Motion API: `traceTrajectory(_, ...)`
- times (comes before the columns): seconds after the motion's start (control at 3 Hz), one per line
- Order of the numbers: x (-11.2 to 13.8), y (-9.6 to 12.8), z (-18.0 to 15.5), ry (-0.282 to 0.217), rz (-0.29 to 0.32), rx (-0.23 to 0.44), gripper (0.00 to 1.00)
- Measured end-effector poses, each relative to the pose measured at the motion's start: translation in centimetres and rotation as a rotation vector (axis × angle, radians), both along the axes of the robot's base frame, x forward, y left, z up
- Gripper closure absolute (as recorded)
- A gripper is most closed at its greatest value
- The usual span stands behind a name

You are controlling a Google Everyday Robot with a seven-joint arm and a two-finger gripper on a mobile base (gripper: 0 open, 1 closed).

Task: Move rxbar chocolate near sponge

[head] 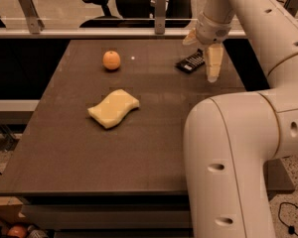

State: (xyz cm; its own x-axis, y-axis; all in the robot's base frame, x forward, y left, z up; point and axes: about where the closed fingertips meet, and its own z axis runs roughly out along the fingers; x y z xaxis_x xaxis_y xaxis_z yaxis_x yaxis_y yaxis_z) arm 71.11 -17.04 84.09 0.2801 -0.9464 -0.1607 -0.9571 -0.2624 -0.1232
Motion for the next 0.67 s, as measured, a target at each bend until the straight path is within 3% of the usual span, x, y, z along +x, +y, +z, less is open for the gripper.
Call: traceTrajectory(0.67, 1.93, -0.13, -2.0, -0.022, 0.094, -0.018, 0.0)
